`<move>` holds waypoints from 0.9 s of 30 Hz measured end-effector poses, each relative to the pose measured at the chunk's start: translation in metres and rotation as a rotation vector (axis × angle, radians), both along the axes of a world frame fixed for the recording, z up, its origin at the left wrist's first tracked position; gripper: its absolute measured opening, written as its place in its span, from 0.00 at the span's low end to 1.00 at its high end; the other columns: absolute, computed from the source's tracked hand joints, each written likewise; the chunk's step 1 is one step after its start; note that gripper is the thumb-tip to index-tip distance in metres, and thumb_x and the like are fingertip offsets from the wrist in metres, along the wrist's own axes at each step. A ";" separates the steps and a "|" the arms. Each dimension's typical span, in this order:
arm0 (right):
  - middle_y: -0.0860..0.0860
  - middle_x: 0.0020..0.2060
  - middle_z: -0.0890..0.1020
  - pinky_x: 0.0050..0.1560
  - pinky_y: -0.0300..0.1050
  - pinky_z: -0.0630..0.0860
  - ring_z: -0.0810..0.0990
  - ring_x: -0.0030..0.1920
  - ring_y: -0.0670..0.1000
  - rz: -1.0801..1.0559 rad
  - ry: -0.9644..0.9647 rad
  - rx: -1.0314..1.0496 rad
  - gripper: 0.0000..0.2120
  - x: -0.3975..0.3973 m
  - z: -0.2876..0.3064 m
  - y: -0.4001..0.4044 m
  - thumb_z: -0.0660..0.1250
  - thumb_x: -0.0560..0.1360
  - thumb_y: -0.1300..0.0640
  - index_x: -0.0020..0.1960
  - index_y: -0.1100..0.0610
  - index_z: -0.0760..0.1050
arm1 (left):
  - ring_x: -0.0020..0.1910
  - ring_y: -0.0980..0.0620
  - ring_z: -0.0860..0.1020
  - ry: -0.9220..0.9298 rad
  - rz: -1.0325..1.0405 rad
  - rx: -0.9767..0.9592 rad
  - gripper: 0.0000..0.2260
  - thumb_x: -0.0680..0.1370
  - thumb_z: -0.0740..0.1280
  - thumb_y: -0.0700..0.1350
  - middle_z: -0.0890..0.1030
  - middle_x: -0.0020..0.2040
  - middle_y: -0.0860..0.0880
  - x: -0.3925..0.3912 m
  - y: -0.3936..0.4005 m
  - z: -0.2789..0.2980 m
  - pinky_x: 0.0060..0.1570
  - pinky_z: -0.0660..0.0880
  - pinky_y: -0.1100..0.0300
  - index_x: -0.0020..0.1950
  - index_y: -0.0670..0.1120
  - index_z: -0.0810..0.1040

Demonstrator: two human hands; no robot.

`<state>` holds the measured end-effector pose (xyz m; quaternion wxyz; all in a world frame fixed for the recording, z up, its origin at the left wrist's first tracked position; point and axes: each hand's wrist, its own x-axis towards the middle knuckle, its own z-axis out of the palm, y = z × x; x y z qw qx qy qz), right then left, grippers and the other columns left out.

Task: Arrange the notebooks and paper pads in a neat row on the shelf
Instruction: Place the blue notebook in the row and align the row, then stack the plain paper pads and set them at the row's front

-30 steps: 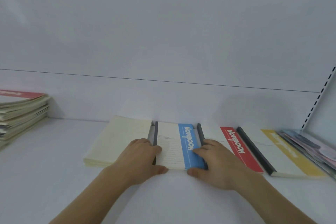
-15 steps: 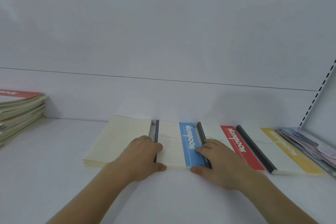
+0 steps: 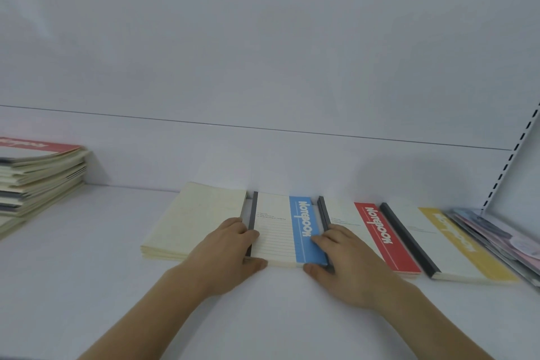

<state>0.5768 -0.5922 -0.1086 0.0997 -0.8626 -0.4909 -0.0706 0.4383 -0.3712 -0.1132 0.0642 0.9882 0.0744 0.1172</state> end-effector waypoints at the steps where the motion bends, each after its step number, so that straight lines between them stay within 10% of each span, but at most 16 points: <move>1: 0.45 0.59 0.73 0.65 0.42 0.67 0.65 0.63 0.46 -0.001 -0.003 0.013 0.30 -0.002 0.000 0.000 0.56 0.76 0.34 0.69 0.53 0.68 | 0.60 0.55 0.68 -0.007 0.005 0.000 0.20 0.78 0.61 0.64 0.74 0.50 0.54 0.000 -0.001 0.000 0.57 0.70 0.60 0.58 0.49 0.75; 9: 0.49 0.74 0.59 0.75 0.45 0.54 0.49 0.77 0.50 -0.034 -0.042 0.022 0.30 -0.018 -0.001 -0.003 0.54 0.79 0.38 0.75 0.52 0.60 | 0.71 0.54 0.64 -0.118 0.071 0.003 0.30 0.78 0.62 0.63 0.70 0.69 0.55 -0.013 -0.014 0.000 0.70 0.63 0.60 0.75 0.50 0.66; 27: 0.48 0.76 0.61 0.76 0.48 0.52 0.49 0.77 0.50 0.124 -0.070 0.123 0.37 -0.190 0.019 0.103 0.40 0.74 0.32 0.75 0.49 0.62 | 0.68 0.49 0.72 -0.281 0.372 0.034 0.25 0.80 0.54 0.62 0.76 0.68 0.51 -0.191 0.040 0.021 0.69 0.68 0.52 0.70 0.50 0.74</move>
